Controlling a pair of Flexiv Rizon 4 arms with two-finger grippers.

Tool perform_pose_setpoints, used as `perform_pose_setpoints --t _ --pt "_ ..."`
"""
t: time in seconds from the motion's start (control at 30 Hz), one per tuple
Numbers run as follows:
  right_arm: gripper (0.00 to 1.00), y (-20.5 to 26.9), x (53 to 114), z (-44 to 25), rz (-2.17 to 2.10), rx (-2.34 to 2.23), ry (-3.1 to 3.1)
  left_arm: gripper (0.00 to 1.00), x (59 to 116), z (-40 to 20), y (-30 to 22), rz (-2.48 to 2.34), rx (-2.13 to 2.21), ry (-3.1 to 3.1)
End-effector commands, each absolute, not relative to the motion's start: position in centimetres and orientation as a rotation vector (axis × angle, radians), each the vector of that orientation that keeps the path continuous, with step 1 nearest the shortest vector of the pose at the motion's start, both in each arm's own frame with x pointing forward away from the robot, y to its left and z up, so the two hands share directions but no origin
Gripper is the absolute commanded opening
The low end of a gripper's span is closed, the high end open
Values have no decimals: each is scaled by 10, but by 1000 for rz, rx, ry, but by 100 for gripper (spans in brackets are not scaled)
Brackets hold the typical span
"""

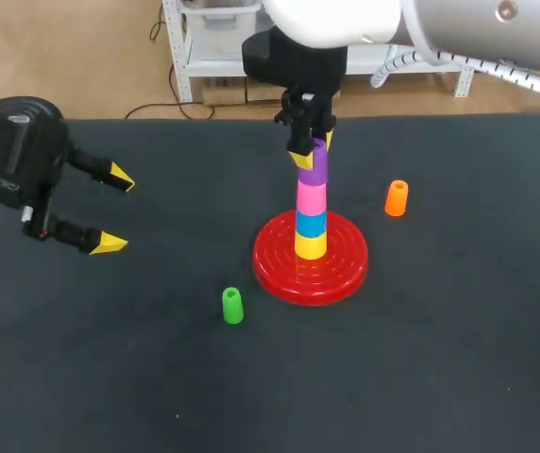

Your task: Pick up and stack the cylinders on the red base in this order: pink,purple,orange,green

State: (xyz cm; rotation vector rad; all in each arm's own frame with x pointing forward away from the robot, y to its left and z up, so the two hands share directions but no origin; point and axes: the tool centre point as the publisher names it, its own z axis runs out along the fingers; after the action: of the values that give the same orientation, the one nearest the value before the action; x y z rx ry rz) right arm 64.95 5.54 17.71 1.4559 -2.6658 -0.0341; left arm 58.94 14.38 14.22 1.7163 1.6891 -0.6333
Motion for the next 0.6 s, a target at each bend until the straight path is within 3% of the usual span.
perform_pose_setpoints --t 0.03,0.6 --pt "0 56 649 174 -38 1457 -2660 100 591 141 144 -634 1717 1686" --pt "0 58 650 174 -5 1482 -2686 100 591 141 144 -634 1717 1686"
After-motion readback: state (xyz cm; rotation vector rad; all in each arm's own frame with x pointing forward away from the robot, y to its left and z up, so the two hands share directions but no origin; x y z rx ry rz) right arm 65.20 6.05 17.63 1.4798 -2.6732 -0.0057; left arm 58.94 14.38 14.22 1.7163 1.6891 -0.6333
